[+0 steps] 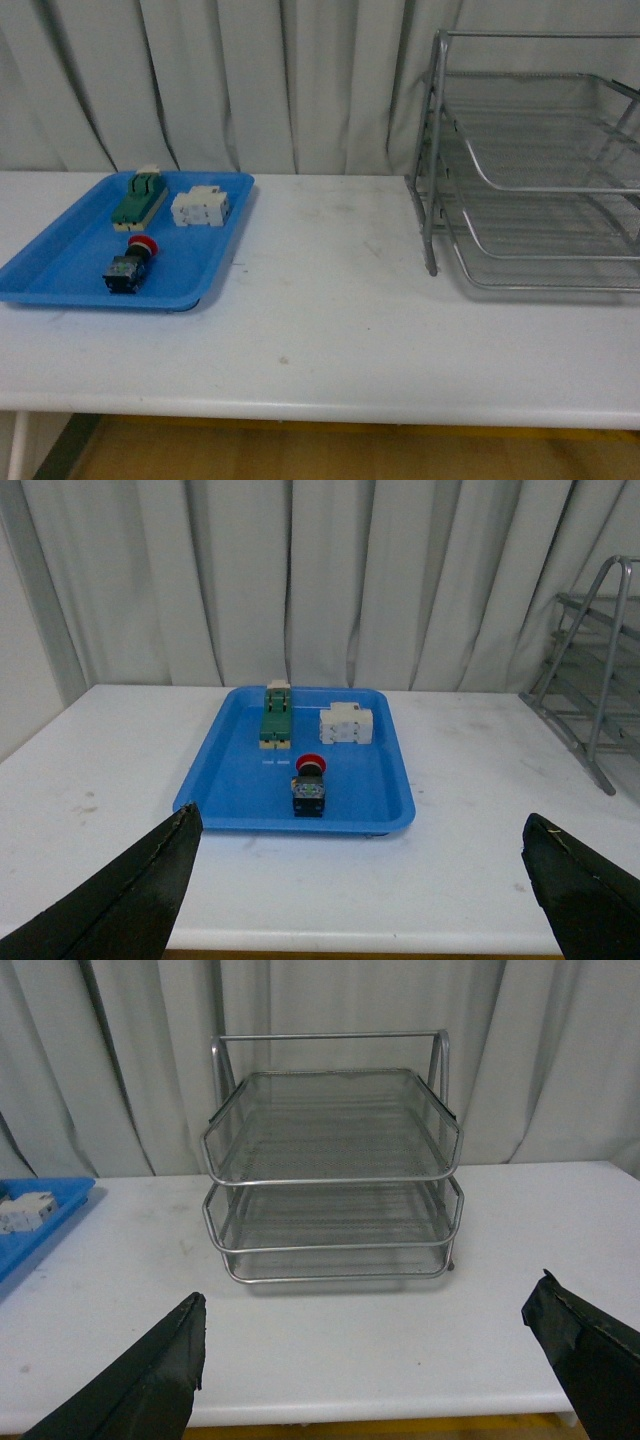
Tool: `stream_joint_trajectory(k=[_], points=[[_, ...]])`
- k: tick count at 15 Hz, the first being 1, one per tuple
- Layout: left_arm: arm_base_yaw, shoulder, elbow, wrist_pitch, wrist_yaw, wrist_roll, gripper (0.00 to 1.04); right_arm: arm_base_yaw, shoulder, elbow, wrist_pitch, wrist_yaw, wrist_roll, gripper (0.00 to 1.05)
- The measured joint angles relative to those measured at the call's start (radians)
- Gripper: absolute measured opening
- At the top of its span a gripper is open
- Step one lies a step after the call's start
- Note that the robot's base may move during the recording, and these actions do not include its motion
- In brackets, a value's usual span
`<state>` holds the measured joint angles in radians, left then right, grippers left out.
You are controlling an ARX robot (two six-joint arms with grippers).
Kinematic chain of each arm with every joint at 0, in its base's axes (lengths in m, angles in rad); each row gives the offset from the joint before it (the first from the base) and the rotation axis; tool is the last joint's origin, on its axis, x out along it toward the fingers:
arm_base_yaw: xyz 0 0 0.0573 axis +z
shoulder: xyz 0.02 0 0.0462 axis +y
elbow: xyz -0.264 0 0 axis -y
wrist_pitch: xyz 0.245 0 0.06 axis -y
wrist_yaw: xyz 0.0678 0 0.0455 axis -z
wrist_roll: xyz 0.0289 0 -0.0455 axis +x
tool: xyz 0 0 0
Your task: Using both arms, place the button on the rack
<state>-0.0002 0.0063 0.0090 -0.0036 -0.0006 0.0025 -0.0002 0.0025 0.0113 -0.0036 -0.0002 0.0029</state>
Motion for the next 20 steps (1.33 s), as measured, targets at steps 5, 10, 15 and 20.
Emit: stream_joint_trajectory(k=[5, 10, 15, 20], points=[[0.000, 0.000, 0.000, 0.000, 0.000, 0.000, 0.98, 0.000, 0.000, 0.000, 0.000, 0.000, 0.000, 0.98], [0.000, 0.000, 0.000, 0.000, 0.000, 0.000, 0.98, -0.153, 0.760, 0.121, 0.288, -0.242, 0.374, 0.98], [0.000, 0.000, 0.000, 0.000, 0.000, 0.000, 0.98, -0.182, 1.553, 0.274, 0.947, -0.304, 0.743, 0.98], [0.000, 0.000, 0.000, 0.000, 0.000, 0.000, 0.98, -0.126, 1.890, 0.486, 1.020, -0.222, 0.895, 0.98]])
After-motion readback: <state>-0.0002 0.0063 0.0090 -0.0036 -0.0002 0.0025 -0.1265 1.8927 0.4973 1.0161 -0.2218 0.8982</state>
